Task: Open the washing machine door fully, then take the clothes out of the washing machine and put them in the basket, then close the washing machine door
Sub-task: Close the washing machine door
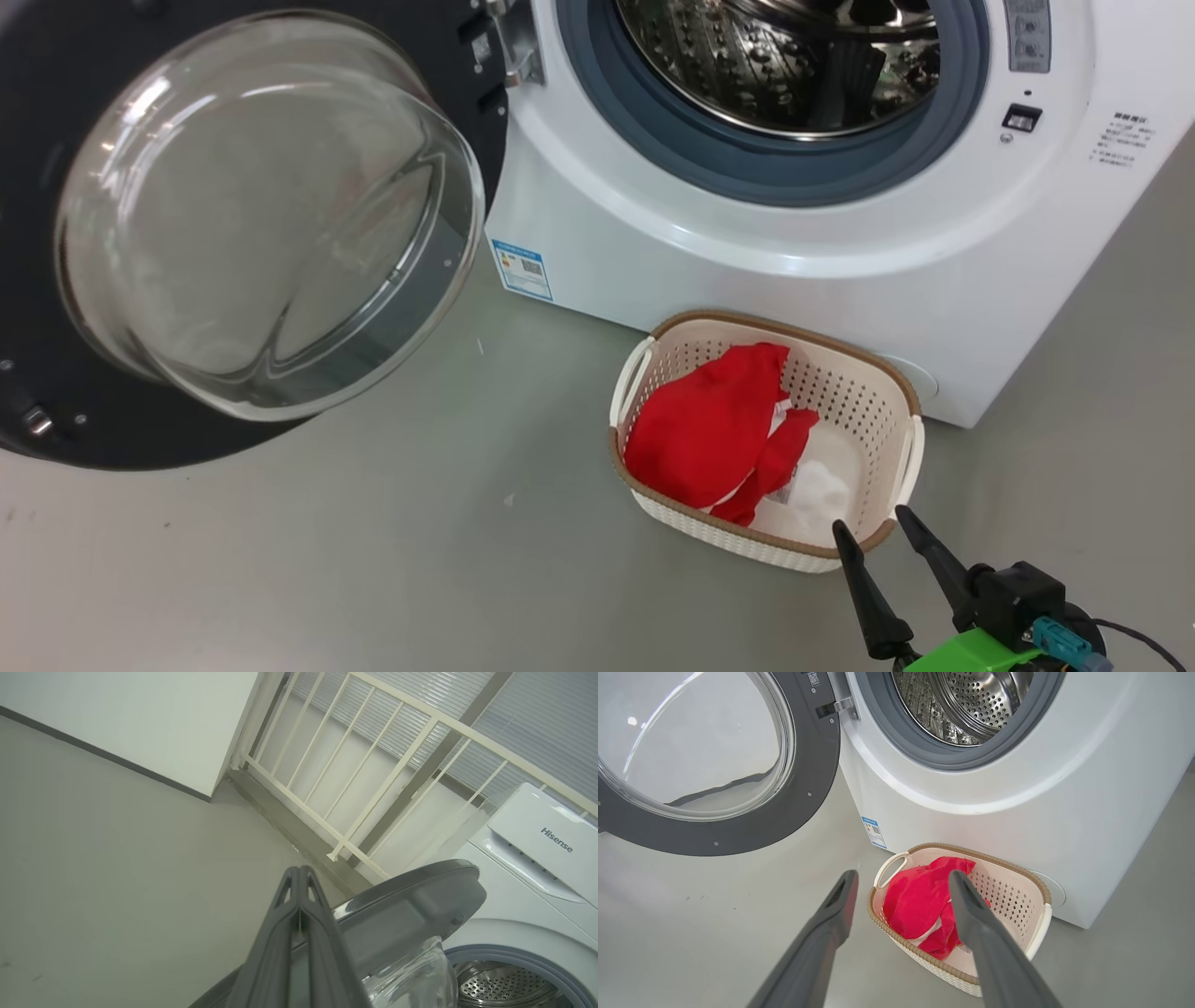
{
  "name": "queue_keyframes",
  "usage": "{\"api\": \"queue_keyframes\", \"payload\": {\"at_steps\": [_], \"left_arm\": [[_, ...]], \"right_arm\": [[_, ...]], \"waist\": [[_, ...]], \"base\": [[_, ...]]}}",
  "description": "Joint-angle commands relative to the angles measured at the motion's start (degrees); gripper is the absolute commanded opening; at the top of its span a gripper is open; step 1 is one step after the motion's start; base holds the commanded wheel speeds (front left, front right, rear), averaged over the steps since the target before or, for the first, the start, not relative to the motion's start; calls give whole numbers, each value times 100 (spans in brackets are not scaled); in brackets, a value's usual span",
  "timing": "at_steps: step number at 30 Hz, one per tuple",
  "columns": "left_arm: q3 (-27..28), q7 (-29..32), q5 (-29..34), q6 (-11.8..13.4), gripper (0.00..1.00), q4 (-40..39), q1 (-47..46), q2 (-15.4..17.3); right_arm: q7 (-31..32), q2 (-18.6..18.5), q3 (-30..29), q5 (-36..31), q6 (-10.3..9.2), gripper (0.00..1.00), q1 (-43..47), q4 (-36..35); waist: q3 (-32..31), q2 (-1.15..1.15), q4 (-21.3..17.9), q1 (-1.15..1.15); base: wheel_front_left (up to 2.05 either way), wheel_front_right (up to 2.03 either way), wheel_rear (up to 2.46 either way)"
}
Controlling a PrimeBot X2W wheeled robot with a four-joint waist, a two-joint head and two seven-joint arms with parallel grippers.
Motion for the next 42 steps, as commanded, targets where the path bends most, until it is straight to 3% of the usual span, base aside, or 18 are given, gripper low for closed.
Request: {"api": "queue_keyframes", "payload": {"at_steps": [1, 6, 13, 30, 42], "left_arm": [[106, 204, -132, -31, 0, 61, -212, 527], [-44, 768, -465, -31, 0, 389, -254, 635], [-176, 1048, -721, -32, 0, 573, -225, 690], [-444, 939, -1014, -32, 0, 513, -96, 853], [-720, 1235, -1286, -32, 0, 289, 9, 859]], "right_arm": [[-37, -58, 157, -72, 28, 100, -218, -107], [-37, -72, 173, -102, 28, 100, -236, -96], [-37, -78, 206, -144, 28, 100, -277, -109], [-37, -142, 218, -181, 28, 100, -344, -119], [-37, -118, 169, -196, 28, 100, -355, -97]], "waist": [[142, 0, -99, 0], [246, 0, -163, 0], [376, 0, -220, 0], [535, 0, -351, 0], [498, 0, -349, 0]], "base": [[0, 0, 0], [0, 0, 0], [0, 0, 0], [0, 0, 0], [0, 0, 0]]}}
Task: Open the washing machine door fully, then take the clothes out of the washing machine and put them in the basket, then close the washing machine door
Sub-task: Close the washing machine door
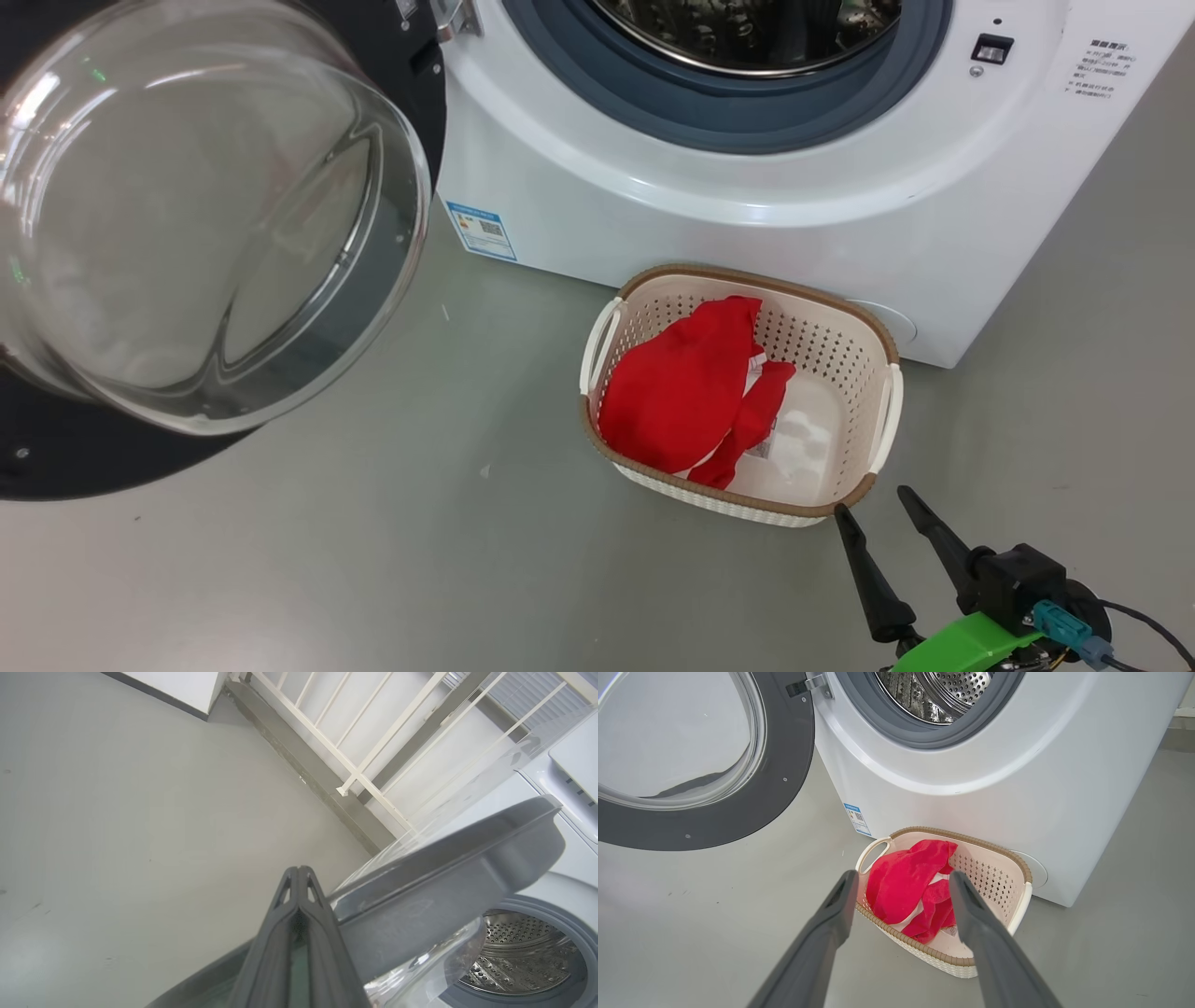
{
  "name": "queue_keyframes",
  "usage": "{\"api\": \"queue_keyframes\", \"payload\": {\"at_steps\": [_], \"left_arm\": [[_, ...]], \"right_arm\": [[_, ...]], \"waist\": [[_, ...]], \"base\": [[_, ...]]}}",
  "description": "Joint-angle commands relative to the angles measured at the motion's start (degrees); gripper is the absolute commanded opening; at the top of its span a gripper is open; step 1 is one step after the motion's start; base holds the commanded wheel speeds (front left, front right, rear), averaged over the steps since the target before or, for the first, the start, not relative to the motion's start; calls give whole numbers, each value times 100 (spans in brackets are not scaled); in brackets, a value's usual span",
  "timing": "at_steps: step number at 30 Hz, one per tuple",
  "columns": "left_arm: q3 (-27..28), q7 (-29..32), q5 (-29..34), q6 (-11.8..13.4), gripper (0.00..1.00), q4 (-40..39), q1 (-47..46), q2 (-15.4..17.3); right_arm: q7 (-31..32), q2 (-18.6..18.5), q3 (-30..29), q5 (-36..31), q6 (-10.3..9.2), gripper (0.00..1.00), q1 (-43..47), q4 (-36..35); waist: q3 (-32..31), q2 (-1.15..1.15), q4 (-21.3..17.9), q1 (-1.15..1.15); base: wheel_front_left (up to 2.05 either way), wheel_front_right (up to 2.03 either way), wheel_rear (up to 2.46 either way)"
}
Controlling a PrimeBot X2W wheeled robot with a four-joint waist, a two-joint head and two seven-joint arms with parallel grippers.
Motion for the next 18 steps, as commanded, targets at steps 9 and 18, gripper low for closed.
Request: {"api": "queue_keyframes", "payload": {"at_steps": [9, 18], "left_arm": [[-128, 663, -318, -41, 0, -692, 255, 384], [-229, 1008, -538, -41, 0, -1236, 538, 532]], "right_arm": [[-37, 51, 146, -33, 28, 100, -106, -88], [-37, 84, 167, 41, 28, 100, 6, -87]], "waist": [[-216, 0, 10, 0], [-504, 0, -35, 0]], "base": [[0, 0, 0], [0, 0, 0]]}}
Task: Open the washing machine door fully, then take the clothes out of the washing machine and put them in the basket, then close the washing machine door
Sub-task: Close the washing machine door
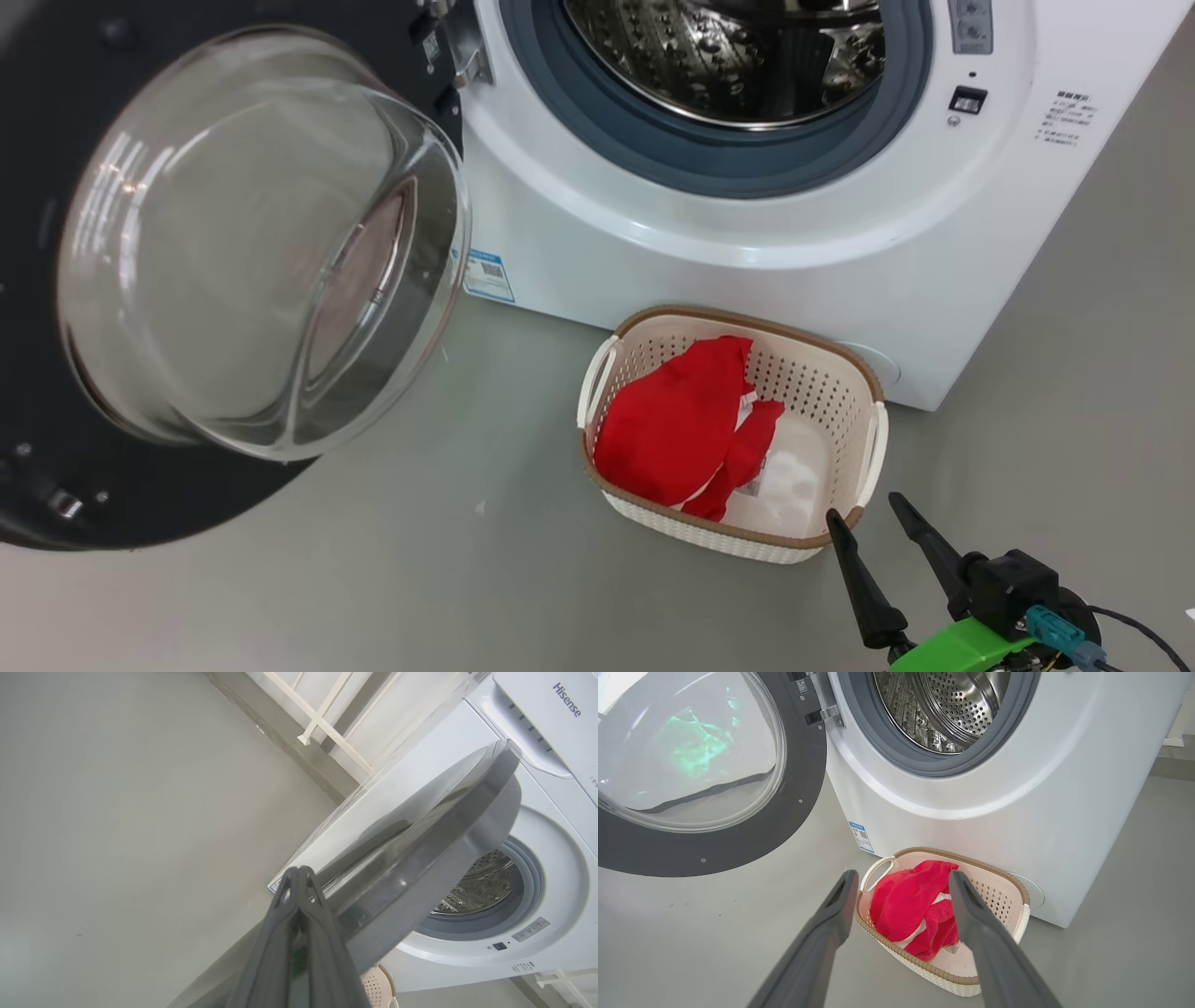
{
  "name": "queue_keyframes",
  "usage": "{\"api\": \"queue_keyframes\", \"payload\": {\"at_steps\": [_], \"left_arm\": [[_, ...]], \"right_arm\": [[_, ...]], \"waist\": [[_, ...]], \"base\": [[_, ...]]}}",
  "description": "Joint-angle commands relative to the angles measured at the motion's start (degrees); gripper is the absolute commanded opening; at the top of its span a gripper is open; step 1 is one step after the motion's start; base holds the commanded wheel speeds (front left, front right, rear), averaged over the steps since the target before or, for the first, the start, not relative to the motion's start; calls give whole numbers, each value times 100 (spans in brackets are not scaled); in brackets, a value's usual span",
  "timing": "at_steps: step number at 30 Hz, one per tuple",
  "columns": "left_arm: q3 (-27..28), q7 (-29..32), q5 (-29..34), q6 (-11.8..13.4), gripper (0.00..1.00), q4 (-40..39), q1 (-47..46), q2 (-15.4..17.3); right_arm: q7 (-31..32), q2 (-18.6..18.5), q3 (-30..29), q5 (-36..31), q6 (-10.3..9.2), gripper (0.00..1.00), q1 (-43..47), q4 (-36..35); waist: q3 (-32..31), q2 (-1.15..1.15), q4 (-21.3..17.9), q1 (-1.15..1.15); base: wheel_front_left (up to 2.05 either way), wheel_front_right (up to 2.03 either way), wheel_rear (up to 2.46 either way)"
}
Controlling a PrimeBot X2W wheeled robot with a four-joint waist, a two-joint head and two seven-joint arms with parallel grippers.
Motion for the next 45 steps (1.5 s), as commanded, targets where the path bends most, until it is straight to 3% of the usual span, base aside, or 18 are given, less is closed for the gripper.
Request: {"api": "queue_keyframes", "payload": {"at_steps": [1, 23, 39, 45], "left_arm": [[96, 147, -117, -43, 0, -273, 29, 313], [-21, 753, -506, -43, 0, -2193, 799, 561], [-359, 1143, -567, -43, 0, -3373, 767, 164], [-560, 957, -321, -43, 0, -3764, 663, -64]], "right_arm": [[-37, 5, 141, 19, 28, 100, 6, -115], [-37, 78, 99, 127, 28, 100, 163, -199], [-37, 101, 119, 204, 28, 100, 210, -239], [-37, 103, 116, 234, 28, 100, 188, -272]], "waist": [[-106, 0, -20, 0], [-435, 0, -264, 0], [-551, 0, -794, 0], [-498, 0, -1062, 0]], "base": [[0, 0, 0], [0, 0, 0], [0, 0, 0], [0, 0, 0]]}}
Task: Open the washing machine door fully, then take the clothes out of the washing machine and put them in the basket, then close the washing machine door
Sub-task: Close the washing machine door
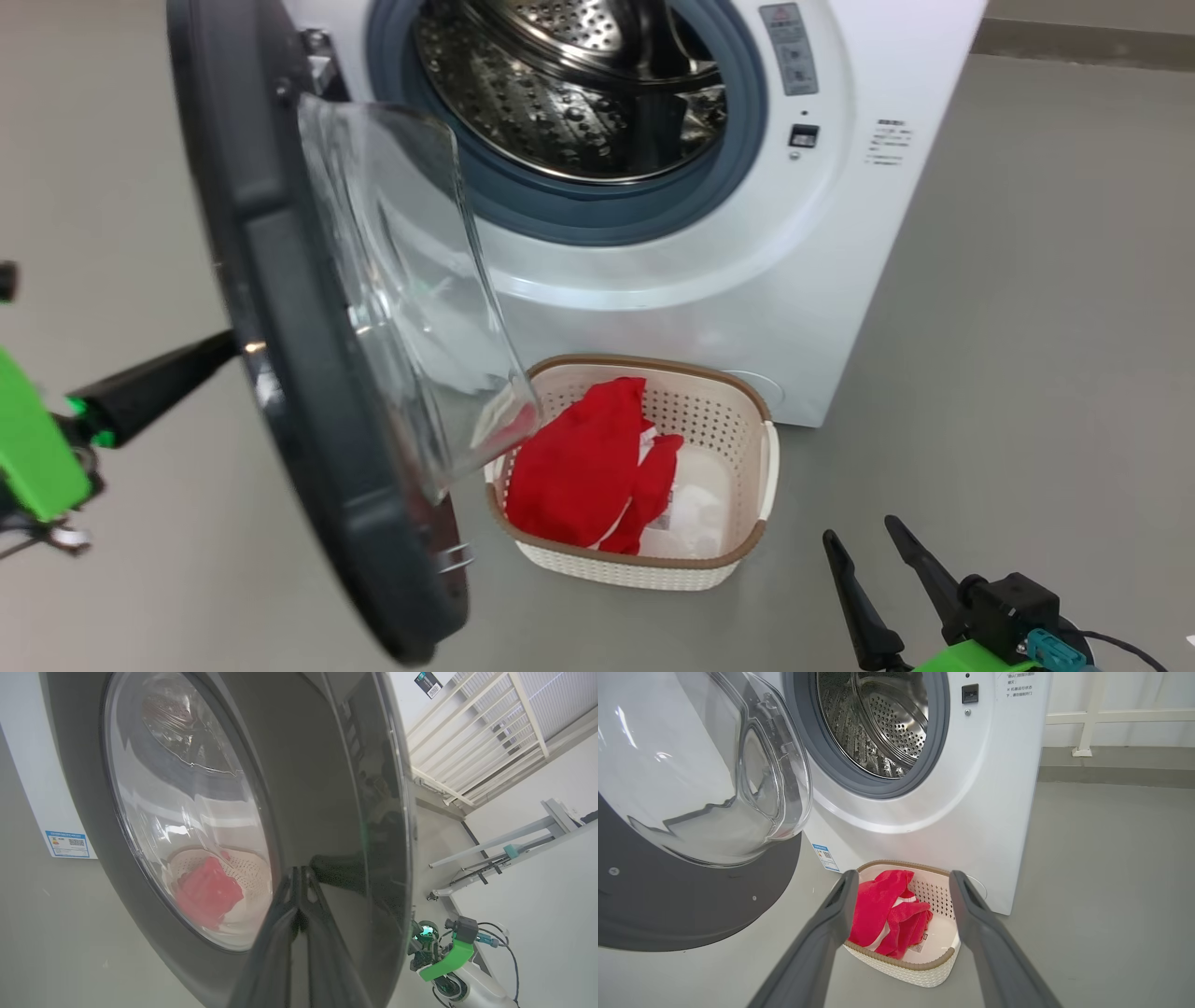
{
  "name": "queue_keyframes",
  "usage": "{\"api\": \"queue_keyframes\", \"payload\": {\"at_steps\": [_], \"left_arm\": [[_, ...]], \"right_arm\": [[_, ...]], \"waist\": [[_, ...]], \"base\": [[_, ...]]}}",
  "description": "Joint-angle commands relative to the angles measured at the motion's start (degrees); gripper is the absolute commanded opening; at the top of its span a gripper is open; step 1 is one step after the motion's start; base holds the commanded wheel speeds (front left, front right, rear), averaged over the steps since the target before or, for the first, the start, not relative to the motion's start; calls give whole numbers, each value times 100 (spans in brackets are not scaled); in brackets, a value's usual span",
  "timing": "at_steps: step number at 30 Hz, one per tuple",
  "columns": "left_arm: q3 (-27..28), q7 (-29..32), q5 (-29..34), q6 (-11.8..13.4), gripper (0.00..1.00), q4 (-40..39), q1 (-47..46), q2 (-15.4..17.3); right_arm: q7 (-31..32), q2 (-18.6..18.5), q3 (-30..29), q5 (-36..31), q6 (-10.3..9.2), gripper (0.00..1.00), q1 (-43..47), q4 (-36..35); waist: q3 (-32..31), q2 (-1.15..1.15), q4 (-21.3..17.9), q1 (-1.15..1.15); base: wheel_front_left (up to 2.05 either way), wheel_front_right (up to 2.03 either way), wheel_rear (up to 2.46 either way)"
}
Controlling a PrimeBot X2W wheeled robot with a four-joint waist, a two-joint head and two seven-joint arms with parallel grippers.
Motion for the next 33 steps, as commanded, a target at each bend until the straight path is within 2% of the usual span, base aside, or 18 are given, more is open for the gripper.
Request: {"api": "queue_keyframes", "payload": {"at_steps": [1, 13, 25, 33], "left_arm": [[178, -85, 97, -43, 0, -270, -324, 132], [-250, -821, 453, -43, 0, -359, -758, -372], [-617, -1753, 770, -43, 0, -39, -1385, -426], [-836, -2445, 880, -43, 0, 312, -1886, -341]], "right_arm": [[-37, -12, 118, 70, 28, 100, -94, -161], [-37, -11, 106, 159, 28, 100, -299, -248], [-37, -11, 129, 341, 28, 100, -536, -358], [-37, -11, 150, 496, 28, 100, -723, -451]], "waist": [[57, 0, -169, 0], [402, 0, -684, 0], [850, 0, -1324, 0], [1177, 0, -1695, 0]], "base": [[0, 0, 0], [0, 0, 0], [0, 0, 0], [0, 0, 0]]}}
